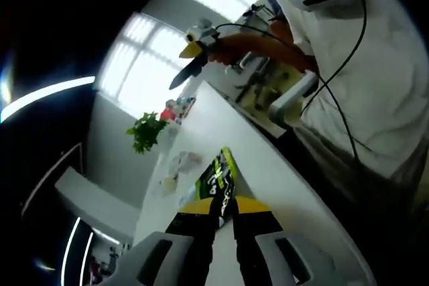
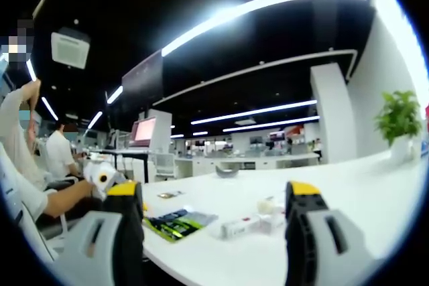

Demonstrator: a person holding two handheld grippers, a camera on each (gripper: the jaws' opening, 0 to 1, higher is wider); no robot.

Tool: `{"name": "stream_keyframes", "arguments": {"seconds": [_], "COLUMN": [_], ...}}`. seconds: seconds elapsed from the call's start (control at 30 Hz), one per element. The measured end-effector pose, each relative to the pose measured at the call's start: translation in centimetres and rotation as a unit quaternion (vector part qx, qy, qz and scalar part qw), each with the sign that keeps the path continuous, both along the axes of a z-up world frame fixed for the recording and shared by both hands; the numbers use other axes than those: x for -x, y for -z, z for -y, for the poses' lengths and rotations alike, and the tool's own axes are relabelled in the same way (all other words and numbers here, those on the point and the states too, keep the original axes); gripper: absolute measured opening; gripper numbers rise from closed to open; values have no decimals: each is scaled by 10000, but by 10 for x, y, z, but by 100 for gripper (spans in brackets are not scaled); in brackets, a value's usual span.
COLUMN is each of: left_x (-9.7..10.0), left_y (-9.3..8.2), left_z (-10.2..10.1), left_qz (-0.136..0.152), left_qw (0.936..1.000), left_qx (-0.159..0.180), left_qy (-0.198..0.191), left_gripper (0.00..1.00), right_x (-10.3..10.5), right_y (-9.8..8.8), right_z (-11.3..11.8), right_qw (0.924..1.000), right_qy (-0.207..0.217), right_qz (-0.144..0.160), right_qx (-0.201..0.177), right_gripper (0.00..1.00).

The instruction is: Arrange the skincare products in the storage area until every visible bottle or jar stands upright without overlapping.

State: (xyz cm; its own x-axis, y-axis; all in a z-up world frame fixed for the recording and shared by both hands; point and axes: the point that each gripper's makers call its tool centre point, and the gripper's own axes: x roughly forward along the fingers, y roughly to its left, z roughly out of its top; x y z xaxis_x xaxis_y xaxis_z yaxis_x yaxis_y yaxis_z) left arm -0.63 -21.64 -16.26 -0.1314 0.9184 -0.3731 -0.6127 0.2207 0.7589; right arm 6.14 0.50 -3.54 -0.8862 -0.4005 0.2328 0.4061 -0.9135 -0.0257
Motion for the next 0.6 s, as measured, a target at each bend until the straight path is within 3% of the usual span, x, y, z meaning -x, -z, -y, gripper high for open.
{"name": "stream_keyframes", "arguments": {"seconds": [0.37, 0.6], "left_x": [-3, 14], "left_y": [-5, -15], "left_z": [1, 9], "left_qz": [97, 66], "left_qw": [9999, 9992], "left_qx": [-109, -333], "left_qy": [32, -224], "left_gripper": [9, 10], "right_x": [6, 13], "right_y": [1, 2], "right_z": [0, 0], "right_qw": [10000, 9999], "right_qy": [-19, -29], "right_qz": [43, 96], "right_qx": [27, 45], "right_gripper": [88, 88]}}
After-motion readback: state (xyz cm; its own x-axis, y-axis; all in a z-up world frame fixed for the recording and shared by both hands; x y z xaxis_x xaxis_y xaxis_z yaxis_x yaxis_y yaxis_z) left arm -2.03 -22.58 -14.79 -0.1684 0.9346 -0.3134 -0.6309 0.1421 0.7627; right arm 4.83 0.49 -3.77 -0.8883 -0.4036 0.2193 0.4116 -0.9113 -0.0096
